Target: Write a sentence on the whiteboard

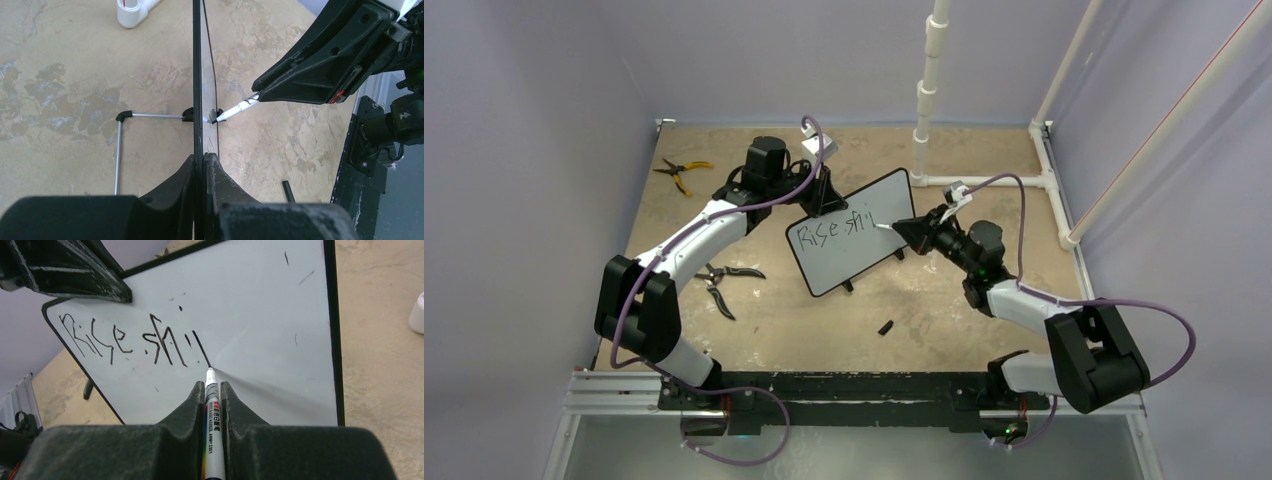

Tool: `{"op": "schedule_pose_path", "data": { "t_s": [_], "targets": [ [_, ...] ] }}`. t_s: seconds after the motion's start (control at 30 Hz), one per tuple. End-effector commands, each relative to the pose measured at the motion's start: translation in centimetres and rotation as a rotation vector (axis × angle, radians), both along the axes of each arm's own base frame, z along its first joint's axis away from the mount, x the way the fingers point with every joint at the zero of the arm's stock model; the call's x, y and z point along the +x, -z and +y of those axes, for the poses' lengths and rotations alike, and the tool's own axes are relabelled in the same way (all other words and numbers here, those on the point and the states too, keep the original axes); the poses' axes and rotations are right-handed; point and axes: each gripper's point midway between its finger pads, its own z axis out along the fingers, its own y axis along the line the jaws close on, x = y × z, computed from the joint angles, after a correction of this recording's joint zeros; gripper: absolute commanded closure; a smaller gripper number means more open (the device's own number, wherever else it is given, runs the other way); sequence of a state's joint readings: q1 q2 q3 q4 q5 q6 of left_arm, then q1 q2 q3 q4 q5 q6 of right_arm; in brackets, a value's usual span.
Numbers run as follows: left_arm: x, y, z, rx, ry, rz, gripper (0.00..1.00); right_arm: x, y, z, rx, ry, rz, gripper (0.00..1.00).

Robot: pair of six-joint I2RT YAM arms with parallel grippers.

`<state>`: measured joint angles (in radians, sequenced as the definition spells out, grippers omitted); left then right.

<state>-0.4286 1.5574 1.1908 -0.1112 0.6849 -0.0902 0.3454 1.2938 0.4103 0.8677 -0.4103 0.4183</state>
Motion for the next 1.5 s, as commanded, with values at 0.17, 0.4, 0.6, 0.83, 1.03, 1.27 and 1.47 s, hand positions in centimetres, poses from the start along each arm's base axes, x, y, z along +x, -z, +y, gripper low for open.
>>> {"op": "schedule_pose_path", "data": {
  "t_s": [0.17,0.4,0.6,0.83,1.03,1.27,1.47],
  "targets": [
    [-0.9,-0.9,-0.3,-0.018,0.044,-0.038,1.0,1.7,-5.3,0.4,0.046,0.006,-0.142,1.0],
    [-0.9,-0.8,-0.3,-0.017,0.042,-0.037,1.0,2.1,-5.0,-0.4,0.063,0.064,-0.122,1.0],
    [-0.9,-0.9,-0.3,-0.017,0.043,-0.037,1.0,2.2,-5.0,-1.2,0.054,0.112,-0.121,1.0],
    [-0.9,-0.8,-0.3,-0.017,0.044,-0.036,1.0,2.0,-3.6,-1.2,0.034,0.102,-0.085,1.0],
    [-0.9,-0.9,-0.3,-0.017,0.042,-0.038,1.0,1.2,-1.3,-1.4,0.011,0.099,-0.028,1.0],
    [-0.9,-0.8,-0.3,-0.016,0.042,-0.037,1.0,0.2,-0.2,-1.8,0.013,0.106,0.002,1.0],
    [-0.9,-0.9,-0.3,-0.017,0.042,-0.038,1.0,0.3,-3.3,-1.7,0.054,0.103,-0.061,1.0]
  ]
}}
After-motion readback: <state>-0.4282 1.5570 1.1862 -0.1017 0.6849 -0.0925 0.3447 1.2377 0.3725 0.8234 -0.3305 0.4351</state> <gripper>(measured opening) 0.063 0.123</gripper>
